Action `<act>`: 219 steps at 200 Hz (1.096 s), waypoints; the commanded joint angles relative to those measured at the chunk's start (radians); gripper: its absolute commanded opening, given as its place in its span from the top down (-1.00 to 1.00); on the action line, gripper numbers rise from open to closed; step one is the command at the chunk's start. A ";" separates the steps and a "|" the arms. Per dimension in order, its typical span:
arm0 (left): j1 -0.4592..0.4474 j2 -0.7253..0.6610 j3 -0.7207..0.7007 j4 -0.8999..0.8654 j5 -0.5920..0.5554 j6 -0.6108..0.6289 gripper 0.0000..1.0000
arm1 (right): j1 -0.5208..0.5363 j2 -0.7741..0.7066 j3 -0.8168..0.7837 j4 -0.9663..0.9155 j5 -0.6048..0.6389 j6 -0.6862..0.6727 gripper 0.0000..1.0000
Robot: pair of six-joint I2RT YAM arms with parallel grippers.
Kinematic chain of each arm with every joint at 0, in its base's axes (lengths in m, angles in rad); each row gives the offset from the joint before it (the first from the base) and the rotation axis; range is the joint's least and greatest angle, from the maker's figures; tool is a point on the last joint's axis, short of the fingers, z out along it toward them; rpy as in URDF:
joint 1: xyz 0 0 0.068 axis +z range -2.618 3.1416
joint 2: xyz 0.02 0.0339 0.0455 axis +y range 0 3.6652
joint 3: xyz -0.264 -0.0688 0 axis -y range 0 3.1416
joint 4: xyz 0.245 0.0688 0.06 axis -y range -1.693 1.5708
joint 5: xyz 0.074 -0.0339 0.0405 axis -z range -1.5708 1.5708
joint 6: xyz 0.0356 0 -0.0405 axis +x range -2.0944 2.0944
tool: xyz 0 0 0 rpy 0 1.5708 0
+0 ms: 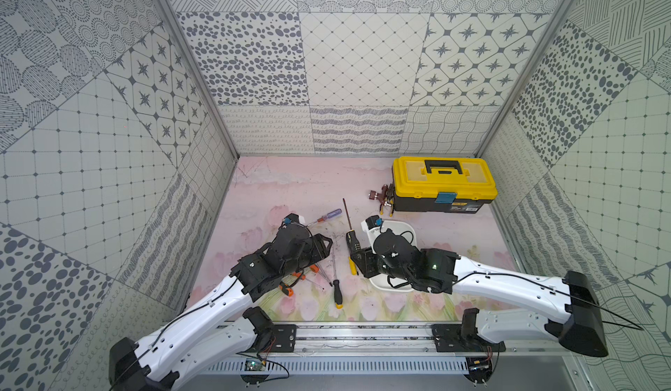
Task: Put the screwdriver on the desktop into the storage box
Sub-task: Pick up the screwdriver from the center of the board, then place the screwdriver in the storage box.
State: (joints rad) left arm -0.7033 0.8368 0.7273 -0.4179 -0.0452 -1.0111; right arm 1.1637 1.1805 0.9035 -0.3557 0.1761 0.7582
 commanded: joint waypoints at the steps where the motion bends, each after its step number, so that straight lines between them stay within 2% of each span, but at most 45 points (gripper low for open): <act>1: -0.077 0.025 0.034 0.306 0.248 0.123 -0.28 | -0.008 -0.105 -0.063 0.113 -0.021 0.018 0.92; 29: -0.187 0.084 0.034 0.394 0.261 0.124 -0.26 | -0.010 -0.260 -0.170 0.183 -0.049 0.031 0.94; 48: -0.201 0.085 -0.018 0.526 0.302 0.069 -0.29 | -0.011 -0.346 -0.225 0.215 -0.058 0.042 0.94; 66: -0.209 0.110 -0.014 0.561 0.338 0.058 -0.28 | -0.012 -0.379 -0.258 0.228 -0.060 0.050 0.96; 82: -0.217 0.125 0.000 0.568 0.348 0.073 -0.26 | -0.011 -0.373 -0.274 0.257 -0.078 0.048 0.98; 107: -0.219 0.097 -0.017 0.593 0.294 0.082 -0.27 | -0.012 -0.322 -0.247 0.260 -0.093 0.025 1.00; 132: -0.218 0.092 -0.008 0.547 0.248 0.112 -0.27 | -0.010 -0.254 -0.207 0.255 -0.125 0.002 1.00; 155: -0.220 0.140 0.018 0.492 0.242 0.131 -0.14 | -0.010 -0.211 -0.197 0.268 -0.142 0.001 1.00; 182: -0.218 0.174 0.005 0.490 0.219 0.094 0.00 | -0.010 -0.199 -0.182 0.253 -0.146 -0.014 1.00; 219: -0.219 0.168 0.001 0.471 0.158 0.081 -0.20 | 0.000 -0.207 -0.190 0.239 -0.140 -0.018 1.00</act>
State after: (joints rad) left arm -0.9165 1.0027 0.7208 -0.0082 0.1379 -0.9283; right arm 1.1488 0.9764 0.6769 -0.1764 0.0616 0.7685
